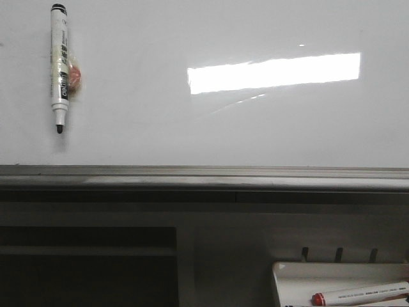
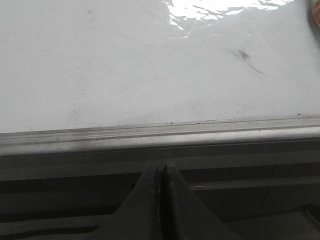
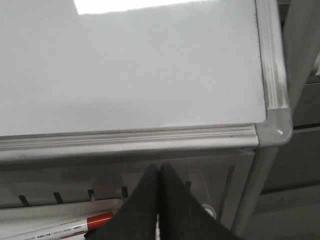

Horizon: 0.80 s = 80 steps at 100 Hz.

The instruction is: Write number 2 on whiteboard

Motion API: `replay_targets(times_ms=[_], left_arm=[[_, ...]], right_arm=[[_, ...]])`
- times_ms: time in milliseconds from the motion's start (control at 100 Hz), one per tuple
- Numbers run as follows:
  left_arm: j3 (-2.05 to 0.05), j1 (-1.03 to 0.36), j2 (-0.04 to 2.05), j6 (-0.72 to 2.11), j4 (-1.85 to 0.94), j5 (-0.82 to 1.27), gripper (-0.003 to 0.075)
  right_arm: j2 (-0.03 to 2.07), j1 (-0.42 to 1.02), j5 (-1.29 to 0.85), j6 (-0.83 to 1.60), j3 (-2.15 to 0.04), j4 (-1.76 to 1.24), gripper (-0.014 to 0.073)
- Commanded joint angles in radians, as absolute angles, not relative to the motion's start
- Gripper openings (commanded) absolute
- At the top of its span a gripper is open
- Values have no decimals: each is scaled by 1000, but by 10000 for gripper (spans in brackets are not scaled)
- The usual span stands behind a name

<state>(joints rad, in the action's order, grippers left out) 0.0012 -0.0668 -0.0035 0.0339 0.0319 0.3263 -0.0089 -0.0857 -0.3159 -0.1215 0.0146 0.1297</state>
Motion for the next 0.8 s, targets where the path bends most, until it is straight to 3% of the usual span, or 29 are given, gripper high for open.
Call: replay_targets(times_ms=[0,660,790], left_arm=[[13,-63,-31,28,26,255,-20],[13,-63,-31,28,26,255,-20],[13,-63,-31,28,-11,180,-20]], right_arm=[[-30,-92,-291,-116,40,135,-60],[-30,-92,-291,-116,40,135,-60],[-30,-92,-290,-116,40,135,-60]])
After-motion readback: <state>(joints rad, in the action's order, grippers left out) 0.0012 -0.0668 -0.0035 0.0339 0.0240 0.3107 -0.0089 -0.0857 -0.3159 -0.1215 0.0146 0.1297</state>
